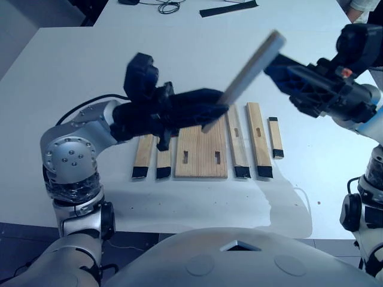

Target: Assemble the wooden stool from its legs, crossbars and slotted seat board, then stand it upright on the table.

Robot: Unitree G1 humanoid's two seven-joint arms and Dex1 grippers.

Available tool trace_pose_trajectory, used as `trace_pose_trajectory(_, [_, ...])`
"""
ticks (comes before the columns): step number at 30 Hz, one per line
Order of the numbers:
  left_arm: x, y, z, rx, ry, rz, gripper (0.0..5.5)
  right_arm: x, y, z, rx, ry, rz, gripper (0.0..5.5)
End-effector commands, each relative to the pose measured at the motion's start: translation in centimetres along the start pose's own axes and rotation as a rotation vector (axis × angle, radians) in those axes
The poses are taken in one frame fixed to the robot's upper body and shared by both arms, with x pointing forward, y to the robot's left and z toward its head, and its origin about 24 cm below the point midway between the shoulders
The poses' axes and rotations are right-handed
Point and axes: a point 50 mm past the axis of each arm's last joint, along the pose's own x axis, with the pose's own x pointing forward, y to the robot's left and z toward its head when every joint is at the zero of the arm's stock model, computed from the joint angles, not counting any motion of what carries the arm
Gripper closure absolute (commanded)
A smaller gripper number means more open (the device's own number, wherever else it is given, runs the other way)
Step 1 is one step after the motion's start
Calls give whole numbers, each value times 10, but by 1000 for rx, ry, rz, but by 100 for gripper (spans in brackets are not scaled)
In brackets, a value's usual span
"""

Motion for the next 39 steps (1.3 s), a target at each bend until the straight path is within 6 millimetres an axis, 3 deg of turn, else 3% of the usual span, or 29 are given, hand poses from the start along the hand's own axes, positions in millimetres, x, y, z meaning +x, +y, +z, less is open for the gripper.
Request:
trace_pose_trajectory(1, [6,-2,-3,44,63,-16,420,10,8,2,10,59,57,246])
trace_pose_trajectory(12, [1,10,-11,82,103,90,420,8,9,5,-37,143,38,246])
trace_pose_trajectory(31, [-3,4,-23,93,220,51,420,13,4,-16,-66,381,47,246])
trace_pose_trajectory(39, [-5,0,-27,83,244,49,420,18,3,-13,-98,410,64,246])
